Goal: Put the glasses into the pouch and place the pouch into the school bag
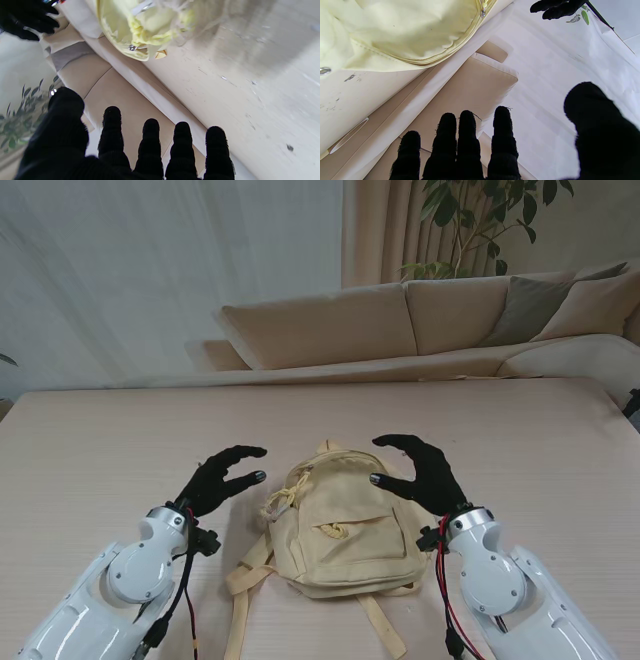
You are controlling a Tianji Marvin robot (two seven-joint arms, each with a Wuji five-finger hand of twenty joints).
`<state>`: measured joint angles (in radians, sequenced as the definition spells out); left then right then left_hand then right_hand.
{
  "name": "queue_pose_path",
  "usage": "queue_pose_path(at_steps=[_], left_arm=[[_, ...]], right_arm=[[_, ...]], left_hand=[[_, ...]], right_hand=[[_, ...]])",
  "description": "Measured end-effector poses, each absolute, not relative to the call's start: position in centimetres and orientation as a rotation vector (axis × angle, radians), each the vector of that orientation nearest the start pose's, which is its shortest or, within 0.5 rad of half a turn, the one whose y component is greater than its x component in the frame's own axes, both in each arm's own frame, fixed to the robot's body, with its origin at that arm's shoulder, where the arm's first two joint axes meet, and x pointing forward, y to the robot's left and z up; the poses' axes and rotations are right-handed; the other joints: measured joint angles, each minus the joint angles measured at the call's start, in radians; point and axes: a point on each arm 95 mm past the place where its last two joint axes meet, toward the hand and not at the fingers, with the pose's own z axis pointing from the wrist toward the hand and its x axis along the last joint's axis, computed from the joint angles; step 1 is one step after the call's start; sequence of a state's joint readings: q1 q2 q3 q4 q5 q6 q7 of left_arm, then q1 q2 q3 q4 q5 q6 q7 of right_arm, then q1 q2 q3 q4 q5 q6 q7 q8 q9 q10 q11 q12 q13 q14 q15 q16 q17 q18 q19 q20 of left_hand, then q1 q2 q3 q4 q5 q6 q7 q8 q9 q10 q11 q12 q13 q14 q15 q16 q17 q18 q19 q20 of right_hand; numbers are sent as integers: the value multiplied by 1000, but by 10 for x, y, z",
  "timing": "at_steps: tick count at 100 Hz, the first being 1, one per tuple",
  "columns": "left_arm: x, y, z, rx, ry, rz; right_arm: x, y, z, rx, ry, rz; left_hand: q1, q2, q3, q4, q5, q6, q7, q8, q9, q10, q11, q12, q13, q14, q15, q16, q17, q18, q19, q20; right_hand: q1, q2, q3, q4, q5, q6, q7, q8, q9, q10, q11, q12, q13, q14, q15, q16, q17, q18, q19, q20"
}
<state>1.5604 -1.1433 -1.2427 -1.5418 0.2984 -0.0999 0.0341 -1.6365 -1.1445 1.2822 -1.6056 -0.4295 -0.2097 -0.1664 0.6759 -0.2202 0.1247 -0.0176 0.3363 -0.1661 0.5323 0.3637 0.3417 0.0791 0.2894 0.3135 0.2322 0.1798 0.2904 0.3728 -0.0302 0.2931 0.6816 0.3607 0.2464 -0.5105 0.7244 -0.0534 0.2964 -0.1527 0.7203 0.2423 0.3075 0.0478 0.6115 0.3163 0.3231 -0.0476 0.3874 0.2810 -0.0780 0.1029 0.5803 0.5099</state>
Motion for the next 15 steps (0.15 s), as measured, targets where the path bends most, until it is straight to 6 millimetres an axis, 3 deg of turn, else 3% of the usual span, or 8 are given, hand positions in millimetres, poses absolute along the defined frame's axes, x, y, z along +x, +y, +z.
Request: queue_pose_path(at_steps=[15], left_arm=[[406,5,-332,-1841,1023,-1970]], right_arm=[[387,-5,-317,-2016,-1253,-2573]], left_hand=[[0,0,0,0,9,0,1,0,2,0,0,0,10,1,0,0,-1,4,-11,-10]], right_hand=[[0,0,0,0,0,-1,5,0,0,0,0,0,0,0,0,0,26,1,-63,34]])
